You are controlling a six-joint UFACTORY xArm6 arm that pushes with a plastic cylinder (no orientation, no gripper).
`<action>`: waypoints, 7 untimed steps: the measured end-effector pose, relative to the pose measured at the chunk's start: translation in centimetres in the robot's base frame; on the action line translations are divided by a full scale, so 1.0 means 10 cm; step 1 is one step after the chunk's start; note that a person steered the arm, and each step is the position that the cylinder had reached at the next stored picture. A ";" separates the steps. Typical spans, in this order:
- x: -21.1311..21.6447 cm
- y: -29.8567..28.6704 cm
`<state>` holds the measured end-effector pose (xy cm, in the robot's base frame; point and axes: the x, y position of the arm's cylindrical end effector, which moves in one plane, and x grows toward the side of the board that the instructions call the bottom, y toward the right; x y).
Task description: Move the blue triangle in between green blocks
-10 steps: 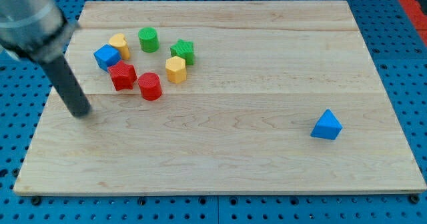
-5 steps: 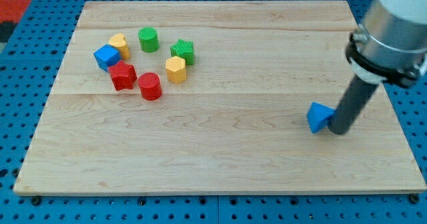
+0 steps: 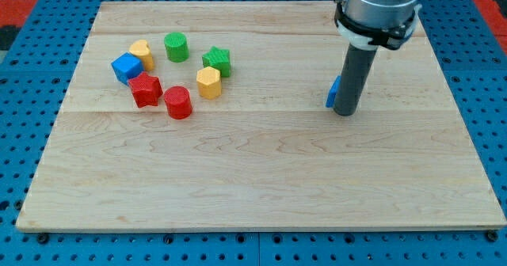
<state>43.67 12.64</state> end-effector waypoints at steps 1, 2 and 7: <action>-0.04 0.00; 0.10 0.07; -1.38 -0.63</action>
<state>29.83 6.31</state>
